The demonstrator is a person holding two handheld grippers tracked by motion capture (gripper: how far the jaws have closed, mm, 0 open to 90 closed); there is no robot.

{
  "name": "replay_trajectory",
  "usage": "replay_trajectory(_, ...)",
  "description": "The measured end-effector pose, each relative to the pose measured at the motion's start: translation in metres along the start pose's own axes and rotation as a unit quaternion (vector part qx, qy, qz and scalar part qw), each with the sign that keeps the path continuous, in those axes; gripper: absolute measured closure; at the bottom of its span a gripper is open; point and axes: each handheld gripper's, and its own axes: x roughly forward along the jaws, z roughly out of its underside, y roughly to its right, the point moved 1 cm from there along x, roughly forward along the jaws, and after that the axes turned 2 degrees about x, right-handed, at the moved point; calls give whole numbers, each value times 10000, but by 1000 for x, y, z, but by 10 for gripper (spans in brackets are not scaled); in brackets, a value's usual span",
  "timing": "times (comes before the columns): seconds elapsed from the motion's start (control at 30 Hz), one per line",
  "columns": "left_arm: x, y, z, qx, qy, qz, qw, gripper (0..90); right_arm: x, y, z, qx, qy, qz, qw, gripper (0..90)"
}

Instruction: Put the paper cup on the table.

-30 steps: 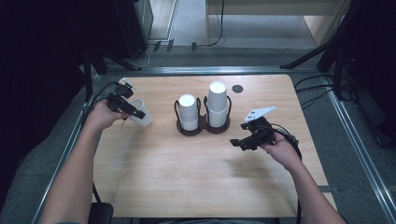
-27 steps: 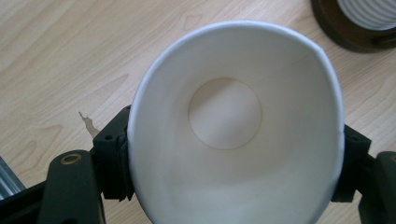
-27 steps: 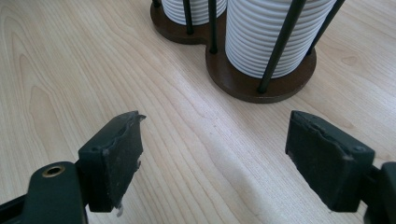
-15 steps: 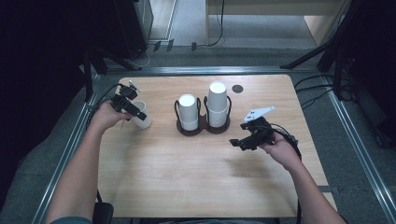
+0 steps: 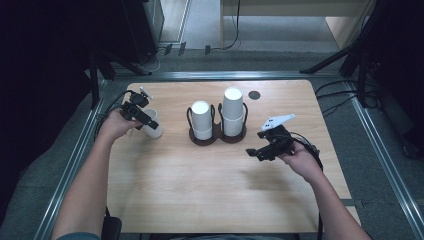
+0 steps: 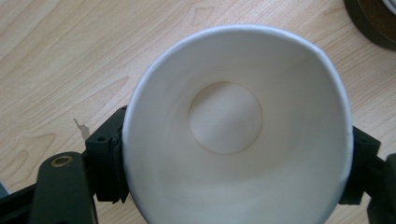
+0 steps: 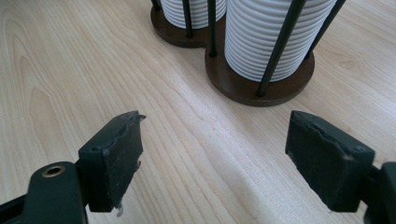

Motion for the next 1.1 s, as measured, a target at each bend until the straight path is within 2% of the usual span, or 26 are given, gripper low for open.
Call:
replay_trajectory(0.3, -3, 2, -2, -27, 159, 36, 9999, 166, 0, 0, 0, -12, -20, -11, 10000, 189)
replay_trajectory(0.4, -5, 2, -1, -59, 236, 85, 9997, 122, 0, 1, 0, -6, -20, -6, 10000, 188)
replay_trajectory(0.47, -6, 3, 0, -44, 264, 101, 9996, 123, -1, 0, -1, -3, -7, -8, 10000, 189)
replay_trajectory(0.63, -8, 6, 1, 8, 279, 237, 9993, 92, -1, 0, -1, -13, -8, -3, 10000, 189)
replay_trajectory(0.77, -10, 8, 2, 58, 322, 444, 9985, 41, -1, 0, -1, -19, -10, -16, 10000, 189)
replay_trajectory(0.93, -18, 10, 2, 114, 489, 373, 9980, 19, -1, 1, -1, -3, -7, -31, 10000, 189)
replay_trajectory(1.1, -26, 11, 3, 64, 659, 461, 9967, 19, -2, 1, 0, -29, -3, -41, 10000, 189)
